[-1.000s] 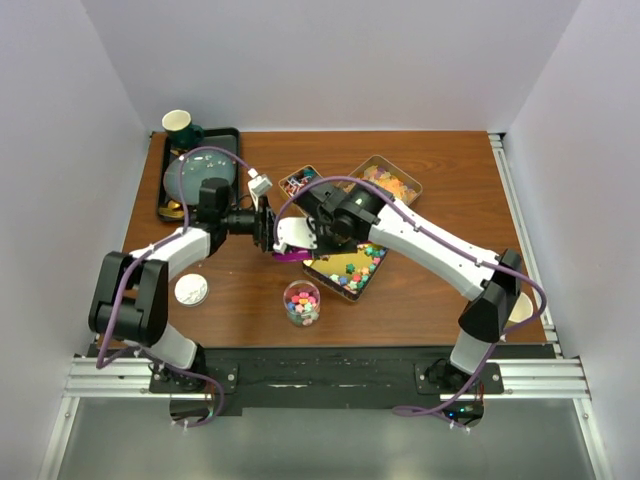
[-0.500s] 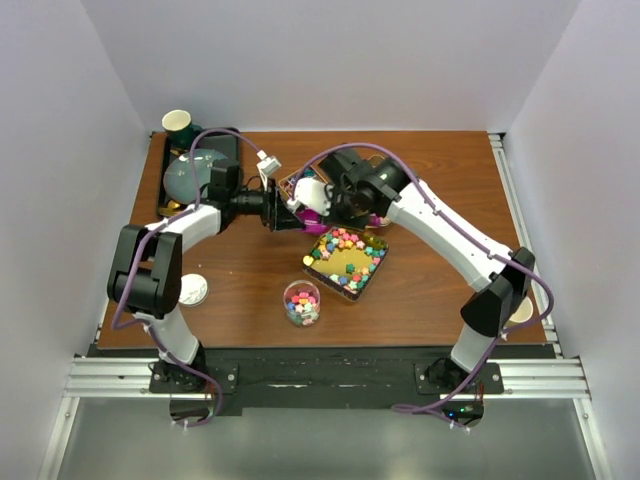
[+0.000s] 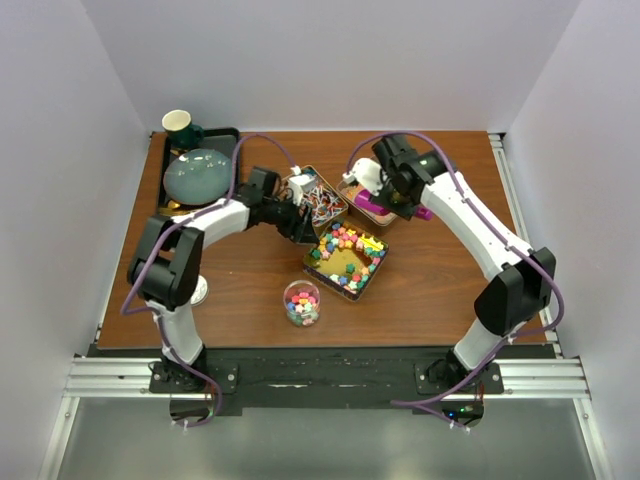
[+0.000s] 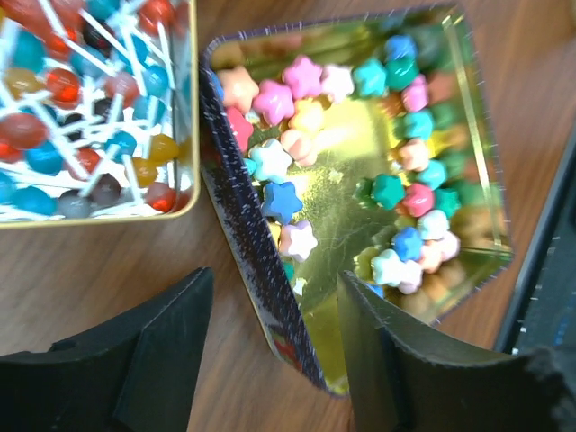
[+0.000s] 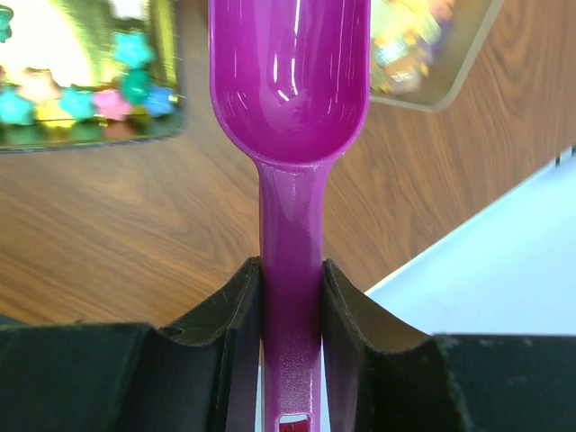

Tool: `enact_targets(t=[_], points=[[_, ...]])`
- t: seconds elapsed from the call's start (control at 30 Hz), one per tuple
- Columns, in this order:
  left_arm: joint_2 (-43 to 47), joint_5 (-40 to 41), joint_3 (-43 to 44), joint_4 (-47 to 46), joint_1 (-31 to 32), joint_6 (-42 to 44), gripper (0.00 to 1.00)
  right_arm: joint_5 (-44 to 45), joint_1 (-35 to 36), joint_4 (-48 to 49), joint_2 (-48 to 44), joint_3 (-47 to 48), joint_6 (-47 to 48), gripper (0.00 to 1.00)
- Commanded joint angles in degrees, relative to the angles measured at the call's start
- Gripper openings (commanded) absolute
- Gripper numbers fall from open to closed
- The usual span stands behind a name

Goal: Pack the candies
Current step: Move the storage box to the center of the board.

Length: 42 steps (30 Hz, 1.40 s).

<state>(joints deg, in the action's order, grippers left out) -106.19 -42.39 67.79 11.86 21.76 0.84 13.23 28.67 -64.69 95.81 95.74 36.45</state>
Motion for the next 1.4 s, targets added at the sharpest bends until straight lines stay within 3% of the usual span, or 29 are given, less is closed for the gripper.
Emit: enact_targets(t=[0.0,0.07,0.2,0.4,0.63,0.87,1.03,1.37], points=[[-1.7,8.3,2.8,2.2,3.8,2.3,0.6,1.7,-1.9,2.3,-3.8,-1.3,-1.6,0.0],[-2.9,10.6,3.0,2.5,5.6,2.6,0.57,1.5,-1.9,2.4,-4.6,-2.6,-1.4,0.0],[-3.4,14.6,3.0,2.9,6.8,1.4,0.42,1.3,-2.1,2.5,-5.2,-3.4,-1.5,0.0],[-0.2,19.1,0.3,5.5,5.3,1.3,0.36,0.3,-2.1,2.5,-4.8,-2.7,-1.3,0.0],[6.3,19.3,-9.1,4.7,-1.1,2.2,0.3,-0.2,-2.1,2.2,-3.7,-1.3,-1.5,0.0],[9.2,21.0,-12.5,4.7,-6.6,4.6,0.27,-0.8,-2.0,2.0,-1.9,1.1,-1.7,0.0],[7.9,24.6,-10.0,6.9,-7.0,11.3,0.29,-1.3,-2.0,1.8,-1.3,1.8,-2.0,0.0],[5.5,28.6,-4.5,12.6,-11.6,19.0,0.23,-1.8,-2.1,1.7,-1.4,1.9,-2.0,0.0]])
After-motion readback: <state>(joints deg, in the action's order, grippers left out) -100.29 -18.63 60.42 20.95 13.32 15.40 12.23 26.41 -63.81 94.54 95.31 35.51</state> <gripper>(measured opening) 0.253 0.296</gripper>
